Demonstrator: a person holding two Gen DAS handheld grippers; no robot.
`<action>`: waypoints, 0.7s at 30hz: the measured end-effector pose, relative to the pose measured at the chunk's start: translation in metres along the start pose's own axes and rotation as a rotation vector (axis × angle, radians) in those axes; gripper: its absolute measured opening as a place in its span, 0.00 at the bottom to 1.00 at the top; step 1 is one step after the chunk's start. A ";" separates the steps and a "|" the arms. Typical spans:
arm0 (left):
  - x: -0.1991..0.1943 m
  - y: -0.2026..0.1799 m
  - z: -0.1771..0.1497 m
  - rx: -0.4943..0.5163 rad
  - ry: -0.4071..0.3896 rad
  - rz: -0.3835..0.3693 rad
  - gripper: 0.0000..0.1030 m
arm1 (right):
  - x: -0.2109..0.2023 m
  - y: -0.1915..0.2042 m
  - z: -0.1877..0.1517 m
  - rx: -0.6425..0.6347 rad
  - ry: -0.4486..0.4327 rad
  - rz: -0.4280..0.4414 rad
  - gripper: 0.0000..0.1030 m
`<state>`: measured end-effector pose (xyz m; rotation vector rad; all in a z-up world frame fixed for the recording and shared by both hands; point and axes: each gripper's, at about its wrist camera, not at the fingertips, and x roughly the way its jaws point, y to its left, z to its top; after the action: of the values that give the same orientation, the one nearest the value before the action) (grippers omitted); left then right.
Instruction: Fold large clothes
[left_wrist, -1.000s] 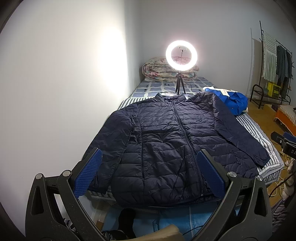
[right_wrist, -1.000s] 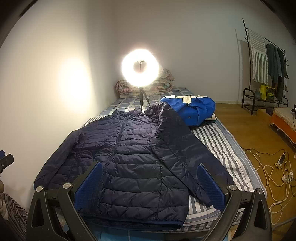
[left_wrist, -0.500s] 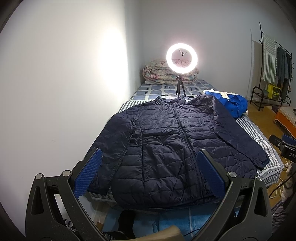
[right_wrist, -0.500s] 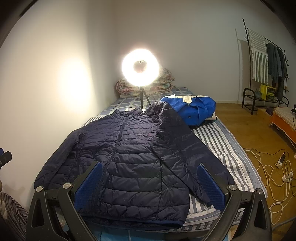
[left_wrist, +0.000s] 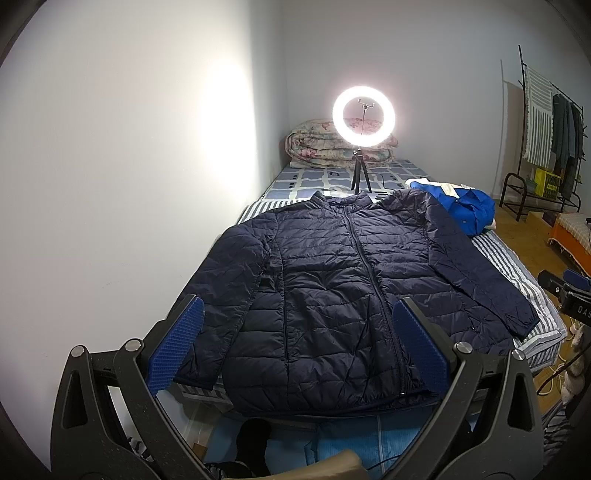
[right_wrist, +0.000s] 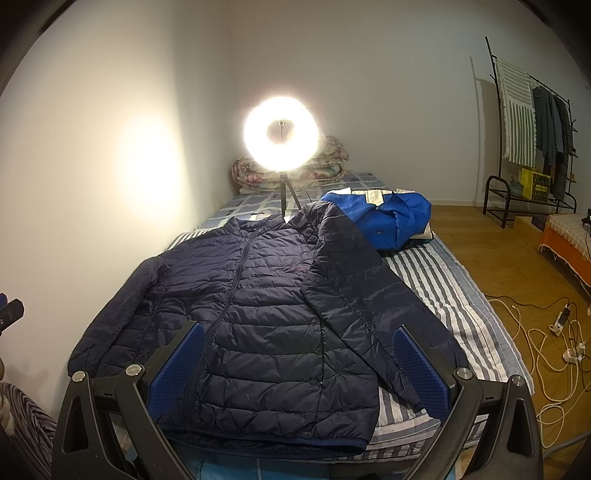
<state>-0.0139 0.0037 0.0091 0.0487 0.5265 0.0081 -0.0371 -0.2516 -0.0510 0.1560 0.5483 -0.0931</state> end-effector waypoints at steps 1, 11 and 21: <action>0.000 -0.001 0.001 0.000 0.000 0.001 1.00 | 0.000 0.000 0.000 0.001 0.000 0.000 1.00; 0.000 0.000 -0.001 0.000 0.000 -0.002 1.00 | 0.001 0.000 -0.004 -0.001 0.005 0.001 1.00; 0.001 0.003 -0.001 -0.004 0.000 0.000 1.00 | 0.004 0.001 -0.005 -0.003 0.008 -0.001 1.00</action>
<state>-0.0139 0.0066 0.0080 0.0451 0.5265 0.0090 -0.0362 -0.2498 -0.0570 0.1534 0.5564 -0.0923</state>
